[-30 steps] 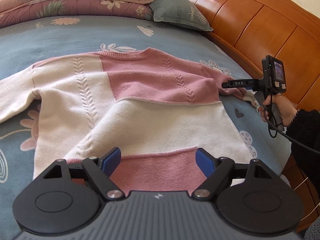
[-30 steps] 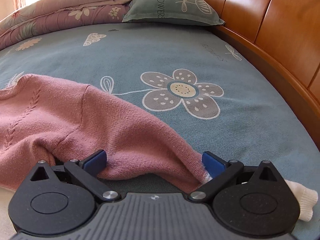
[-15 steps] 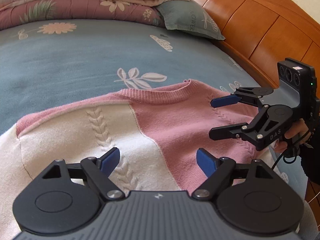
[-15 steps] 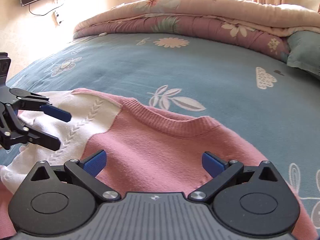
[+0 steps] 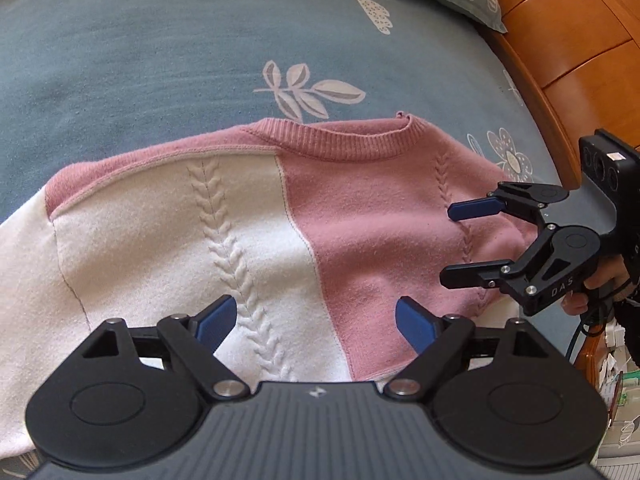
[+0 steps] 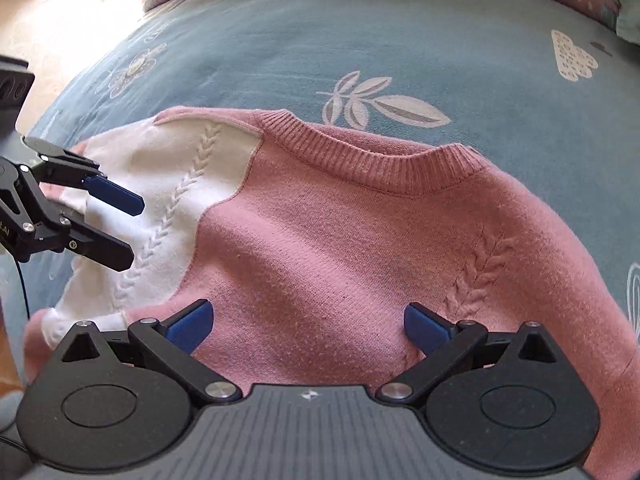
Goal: Fold clothes
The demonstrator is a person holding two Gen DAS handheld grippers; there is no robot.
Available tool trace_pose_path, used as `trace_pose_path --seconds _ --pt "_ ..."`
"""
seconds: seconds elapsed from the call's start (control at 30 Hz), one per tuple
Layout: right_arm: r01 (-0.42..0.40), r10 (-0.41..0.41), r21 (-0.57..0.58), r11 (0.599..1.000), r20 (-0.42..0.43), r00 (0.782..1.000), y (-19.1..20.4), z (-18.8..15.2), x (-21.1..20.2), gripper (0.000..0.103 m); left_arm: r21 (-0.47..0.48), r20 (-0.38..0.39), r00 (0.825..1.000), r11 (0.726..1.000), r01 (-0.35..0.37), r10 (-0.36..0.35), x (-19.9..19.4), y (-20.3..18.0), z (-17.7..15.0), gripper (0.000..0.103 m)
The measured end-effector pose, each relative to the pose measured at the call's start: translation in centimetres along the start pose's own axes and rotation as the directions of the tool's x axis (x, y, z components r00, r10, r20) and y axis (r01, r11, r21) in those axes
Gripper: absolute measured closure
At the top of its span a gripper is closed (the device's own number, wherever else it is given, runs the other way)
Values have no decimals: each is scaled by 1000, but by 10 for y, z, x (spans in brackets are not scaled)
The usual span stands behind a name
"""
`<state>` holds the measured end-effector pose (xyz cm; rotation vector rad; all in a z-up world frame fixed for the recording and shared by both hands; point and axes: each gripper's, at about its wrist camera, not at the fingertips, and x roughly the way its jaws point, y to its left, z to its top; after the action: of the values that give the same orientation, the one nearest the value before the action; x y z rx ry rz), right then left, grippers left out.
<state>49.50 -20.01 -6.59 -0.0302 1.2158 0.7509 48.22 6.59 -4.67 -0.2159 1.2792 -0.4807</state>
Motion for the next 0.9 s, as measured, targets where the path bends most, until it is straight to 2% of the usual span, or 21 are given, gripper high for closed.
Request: trace_pose_path --seconds 0.1,0.27,0.33,0.43,0.53,0.57,0.63,0.67,0.77,0.9 --pt "1 -2 57 998 8 1000 -22 13 -20 0 31 9 1000 1000 1 -1 -10 3 23 17" --pt "58 -61 59 997 63 996 -55 58 -29 0 82 74 997 996 -25 19 1 15 71 17" --pt "48 -53 62 997 75 996 -67 75 -22 0 101 84 996 995 -8 0 13 20 93 17" --pt "37 -41 60 997 64 997 -86 96 0 0 113 64 998 993 15 -23 30 31 110 17" --pt "25 -29 95 995 43 999 -109 107 23 0 126 44 998 991 39 -45 48 42 127 17" --pt "-2 -3 121 993 41 999 -115 106 25 0 127 36 998 991 49 -54 54 45 132 17" --pt "-67 61 179 982 39 997 -129 103 27 0 50 -14 989 988 148 -147 61 57 130 17" --pt "-106 102 191 976 32 994 -131 100 26 0 41 -44 981 981 190 -188 65 59 125 17" --pt "-208 211 205 956 9 977 -127 88 19 0 98 -108 977 976 193 -182 69 49 109 17" --pt "-266 269 173 948 7 963 -101 69 -1 0 151 -100 972 963 224 -210 49 27 89 17"
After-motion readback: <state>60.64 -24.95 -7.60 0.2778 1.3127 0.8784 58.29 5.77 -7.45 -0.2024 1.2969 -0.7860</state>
